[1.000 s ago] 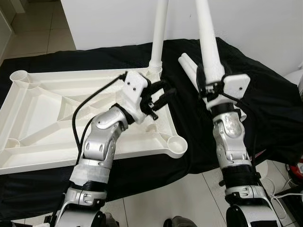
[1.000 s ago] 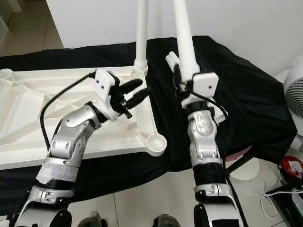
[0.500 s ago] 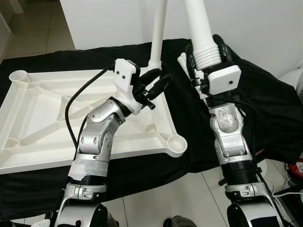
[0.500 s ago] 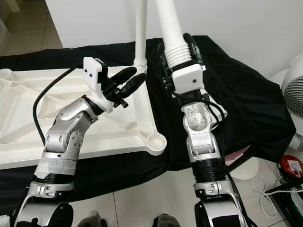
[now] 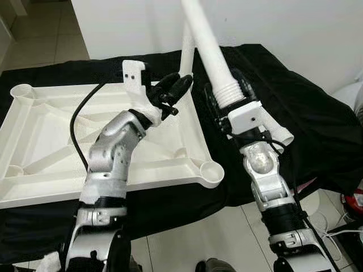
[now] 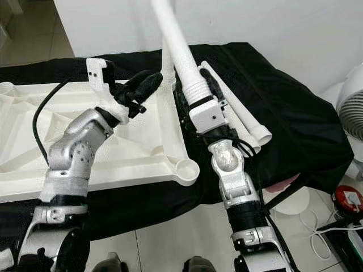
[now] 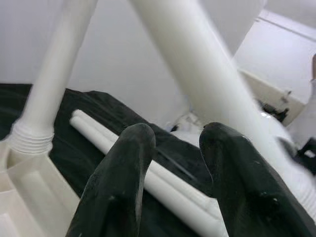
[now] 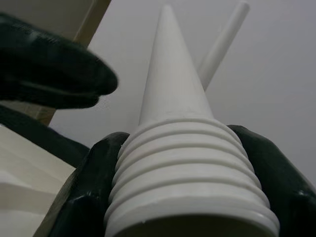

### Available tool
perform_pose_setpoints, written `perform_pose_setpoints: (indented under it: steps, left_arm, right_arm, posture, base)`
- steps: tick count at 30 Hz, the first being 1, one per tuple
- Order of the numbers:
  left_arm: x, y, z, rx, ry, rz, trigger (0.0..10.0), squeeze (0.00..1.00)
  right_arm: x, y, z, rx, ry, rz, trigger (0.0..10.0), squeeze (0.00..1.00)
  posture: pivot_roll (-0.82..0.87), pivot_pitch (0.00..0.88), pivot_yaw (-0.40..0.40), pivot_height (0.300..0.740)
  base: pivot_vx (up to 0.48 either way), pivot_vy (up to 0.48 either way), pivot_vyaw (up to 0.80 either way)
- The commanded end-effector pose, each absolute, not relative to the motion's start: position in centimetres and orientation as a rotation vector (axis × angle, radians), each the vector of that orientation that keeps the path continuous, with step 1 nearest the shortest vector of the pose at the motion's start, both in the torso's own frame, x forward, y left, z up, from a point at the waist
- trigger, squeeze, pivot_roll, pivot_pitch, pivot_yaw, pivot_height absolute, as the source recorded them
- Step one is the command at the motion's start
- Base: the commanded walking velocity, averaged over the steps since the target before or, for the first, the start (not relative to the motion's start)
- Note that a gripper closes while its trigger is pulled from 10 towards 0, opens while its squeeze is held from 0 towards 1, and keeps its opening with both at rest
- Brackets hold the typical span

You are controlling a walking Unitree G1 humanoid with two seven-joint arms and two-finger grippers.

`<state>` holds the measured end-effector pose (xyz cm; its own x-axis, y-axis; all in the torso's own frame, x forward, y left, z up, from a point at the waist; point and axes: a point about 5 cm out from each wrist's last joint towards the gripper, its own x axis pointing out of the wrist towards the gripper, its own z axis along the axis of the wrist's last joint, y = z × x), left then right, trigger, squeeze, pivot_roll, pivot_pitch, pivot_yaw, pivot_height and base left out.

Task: Building children table

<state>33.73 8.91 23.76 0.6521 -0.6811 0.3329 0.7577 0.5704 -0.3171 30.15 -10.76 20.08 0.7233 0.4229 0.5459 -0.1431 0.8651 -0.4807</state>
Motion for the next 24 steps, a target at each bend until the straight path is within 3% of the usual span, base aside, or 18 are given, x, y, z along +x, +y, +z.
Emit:
perform_pose_setpoints:
  steps: [1,12,14,15,17,24]
  left_arm:
    - [33.9,8.8,23.7,-0.51,-0.132,-0.885,10.0,1.0]
    - [34.4,8.7,23.8,-0.716,-0.032,-0.882,10.0,1.0]
    - [34.6,8.7,23.8,-0.729,-0.011,-0.88,10.0,0.94]
    - [34.7,8.7,23.8,-0.741,0.009,-0.88,10.0,0.0]
    - [35.3,8.7,24.0,-0.824,0.069,-0.887,10.0,0.0]
    - [36.2,9.2,24.7,-0.833,0.102,-0.877,10.0,0.0]
  right_arm:
    - [29.9,-10.3,19.5,-0.453,-0.696,0.36,10.0,0.0]
    - [29.3,-9.7,18.0,-0.489,-0.663,0.415,10.0,0.0]
    - [29.2,-9.6,17.8,-0.498,-0.658,0.425,10.0,0.0]
    - [29.1,-9.5,17.6,-0.51,-0.655,0.435,10.0,0.0]
    - [28.7,-9.4,17.0,-0.538,-0.645,0.458,10.0,0.0]
    - [27.6,-9.6,16.0,-0.631,-0.661,0.478,10.0,0.0]
  posture:
    - [-0.01,0.0,0.004,0.74]
    - [-0.01,0.0,0.005,0.74]
    - [-0.01,0.0,0.005,0.74]
    - [-0.02,0.0,0.007,0.74]
    - [-0.02,0.0,0.009,0.74]
    - [-0.03,0.0,0.012,0.74]
  base:
    - [0.0,0.0,0.0]
    - [0.0,0.0,0.0]
    - [0.0,0.0,0.0]
    - [0.0,0.0,0.0]
    - [0.0,0.0,0.0]
    - [0.0,0.0,0.0]
